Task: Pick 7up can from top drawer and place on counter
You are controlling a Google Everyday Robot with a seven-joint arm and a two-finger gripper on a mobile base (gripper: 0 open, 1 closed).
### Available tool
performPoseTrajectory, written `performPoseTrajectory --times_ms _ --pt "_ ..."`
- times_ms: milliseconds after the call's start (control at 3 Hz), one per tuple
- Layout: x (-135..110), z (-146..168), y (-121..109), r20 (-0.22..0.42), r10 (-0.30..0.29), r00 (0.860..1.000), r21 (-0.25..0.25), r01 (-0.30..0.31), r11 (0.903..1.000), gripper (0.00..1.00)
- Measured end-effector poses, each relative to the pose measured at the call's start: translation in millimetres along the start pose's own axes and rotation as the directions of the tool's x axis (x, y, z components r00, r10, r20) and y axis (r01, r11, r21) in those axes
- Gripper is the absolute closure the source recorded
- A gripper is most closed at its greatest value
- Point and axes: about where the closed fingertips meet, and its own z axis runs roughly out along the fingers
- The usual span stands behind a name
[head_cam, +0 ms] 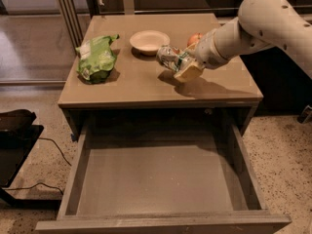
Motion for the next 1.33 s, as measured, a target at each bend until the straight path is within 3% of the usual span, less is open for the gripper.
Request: performPoseTrajectory --times_ms 1000,1333 --pt "-0.2 0.3 0.1 0.0 0.0 1.0 -0.001 0.0 1.0 0.12" --pt "-0.2 0.4 0.2 0.0 0.0 1.0 -0.001 0.0 1.0 0.0"
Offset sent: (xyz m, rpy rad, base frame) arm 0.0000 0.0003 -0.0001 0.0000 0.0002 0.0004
